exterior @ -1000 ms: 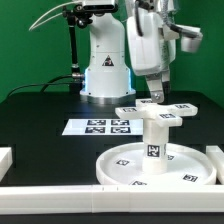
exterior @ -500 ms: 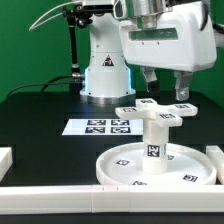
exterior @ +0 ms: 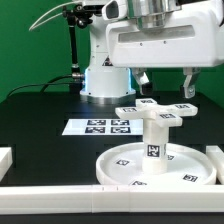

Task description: Assemble round table

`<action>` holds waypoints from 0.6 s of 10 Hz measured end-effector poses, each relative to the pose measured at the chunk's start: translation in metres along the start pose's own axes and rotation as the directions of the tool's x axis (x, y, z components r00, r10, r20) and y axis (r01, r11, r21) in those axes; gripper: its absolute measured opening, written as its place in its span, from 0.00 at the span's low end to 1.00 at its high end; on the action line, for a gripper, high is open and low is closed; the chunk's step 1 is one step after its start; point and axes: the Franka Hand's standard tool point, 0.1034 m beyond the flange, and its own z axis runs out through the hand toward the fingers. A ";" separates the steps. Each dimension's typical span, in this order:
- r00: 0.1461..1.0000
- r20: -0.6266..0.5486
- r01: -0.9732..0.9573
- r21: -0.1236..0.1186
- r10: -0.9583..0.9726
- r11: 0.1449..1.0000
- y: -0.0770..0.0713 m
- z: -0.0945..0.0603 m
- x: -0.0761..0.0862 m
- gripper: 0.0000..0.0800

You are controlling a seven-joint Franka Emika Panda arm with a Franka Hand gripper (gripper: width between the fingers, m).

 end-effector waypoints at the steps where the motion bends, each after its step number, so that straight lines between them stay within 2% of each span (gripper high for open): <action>1: 0.987 -0.004 0.160 -0.018 -0.160 0.987 -0.001 0.000 -0.001 0.81; 3: 0.901 0.042 0.433 -0.031 -0.431 0.901 0.000 0.003 0.000 0.81; 6: 0.810 0.049 0.586 -0.024 -0.584 0.810 0.002 0.003 0.001 0.81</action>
Offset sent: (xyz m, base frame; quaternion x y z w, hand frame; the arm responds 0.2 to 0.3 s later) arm -0.0053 0.0016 -0.0027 -0.0047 -0.0592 -0.2553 0.9650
